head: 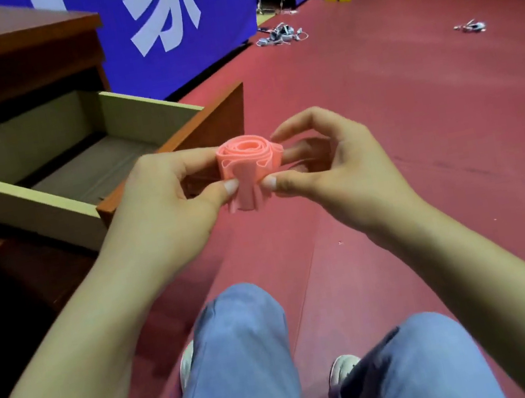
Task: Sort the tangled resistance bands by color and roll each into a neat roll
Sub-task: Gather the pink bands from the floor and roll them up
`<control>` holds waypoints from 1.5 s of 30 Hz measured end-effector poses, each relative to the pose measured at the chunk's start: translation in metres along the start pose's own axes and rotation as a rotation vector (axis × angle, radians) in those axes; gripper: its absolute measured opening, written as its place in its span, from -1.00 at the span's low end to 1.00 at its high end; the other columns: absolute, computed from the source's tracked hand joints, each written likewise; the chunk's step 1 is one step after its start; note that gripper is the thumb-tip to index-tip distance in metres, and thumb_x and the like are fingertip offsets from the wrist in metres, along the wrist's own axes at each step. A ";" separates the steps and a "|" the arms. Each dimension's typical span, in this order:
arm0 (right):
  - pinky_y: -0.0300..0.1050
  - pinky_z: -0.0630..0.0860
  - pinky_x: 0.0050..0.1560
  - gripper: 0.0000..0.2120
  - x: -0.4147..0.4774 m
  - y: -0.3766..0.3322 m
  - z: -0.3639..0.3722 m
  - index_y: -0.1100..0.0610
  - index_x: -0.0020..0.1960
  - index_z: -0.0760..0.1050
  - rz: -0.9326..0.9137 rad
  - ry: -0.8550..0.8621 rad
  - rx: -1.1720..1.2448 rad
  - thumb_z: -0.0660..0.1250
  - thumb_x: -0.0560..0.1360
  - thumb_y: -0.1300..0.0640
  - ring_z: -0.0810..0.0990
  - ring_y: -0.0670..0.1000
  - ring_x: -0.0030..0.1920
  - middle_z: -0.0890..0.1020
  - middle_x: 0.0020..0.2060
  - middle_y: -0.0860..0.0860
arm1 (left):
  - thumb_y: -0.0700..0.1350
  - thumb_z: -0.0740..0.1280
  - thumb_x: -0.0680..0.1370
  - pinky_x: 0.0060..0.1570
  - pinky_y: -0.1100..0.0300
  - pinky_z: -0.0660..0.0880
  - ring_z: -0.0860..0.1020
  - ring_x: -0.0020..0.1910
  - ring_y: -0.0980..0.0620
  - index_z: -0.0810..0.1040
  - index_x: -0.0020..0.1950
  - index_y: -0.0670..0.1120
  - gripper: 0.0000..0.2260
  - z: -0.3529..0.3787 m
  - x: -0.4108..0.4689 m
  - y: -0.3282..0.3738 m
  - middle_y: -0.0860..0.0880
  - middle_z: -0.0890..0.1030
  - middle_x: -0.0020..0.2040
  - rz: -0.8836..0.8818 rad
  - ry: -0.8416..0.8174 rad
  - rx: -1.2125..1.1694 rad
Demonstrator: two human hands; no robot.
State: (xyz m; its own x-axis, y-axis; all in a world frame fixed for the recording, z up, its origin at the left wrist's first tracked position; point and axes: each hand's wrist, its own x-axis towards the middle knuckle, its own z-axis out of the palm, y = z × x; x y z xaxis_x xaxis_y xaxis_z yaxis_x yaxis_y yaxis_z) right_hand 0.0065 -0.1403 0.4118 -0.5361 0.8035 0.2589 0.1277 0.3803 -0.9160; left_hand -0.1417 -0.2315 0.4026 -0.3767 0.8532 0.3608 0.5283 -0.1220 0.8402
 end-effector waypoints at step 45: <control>0.05 0.50 0.26 -0.52 0.339 0.064 0.123 0.23 0.28 0.49 1.007 -0.088 0.191 0.21 0.44 0.55 0.58 0.10 0.18 0.62 0.14 0.10 | -0.27 0.36 0.51 -0.02 0.20 0.61 0.66 -0.01 0.07 0.66 0.07 -0.08 -0.82 -0.037 0.304 -0.193 -0.10 0.67 0.05 -1.013 0.013 -0.505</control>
State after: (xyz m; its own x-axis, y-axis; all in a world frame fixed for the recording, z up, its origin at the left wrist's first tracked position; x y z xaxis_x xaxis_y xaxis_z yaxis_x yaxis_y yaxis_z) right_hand -0.2692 0.0997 0.4037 -0.3138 0.6700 -0.6727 0.4213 -0.5367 -0.7311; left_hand -0.3862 0.0324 0.3649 -0.4662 0.6705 -0.5771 -0.3914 0.4288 0.8142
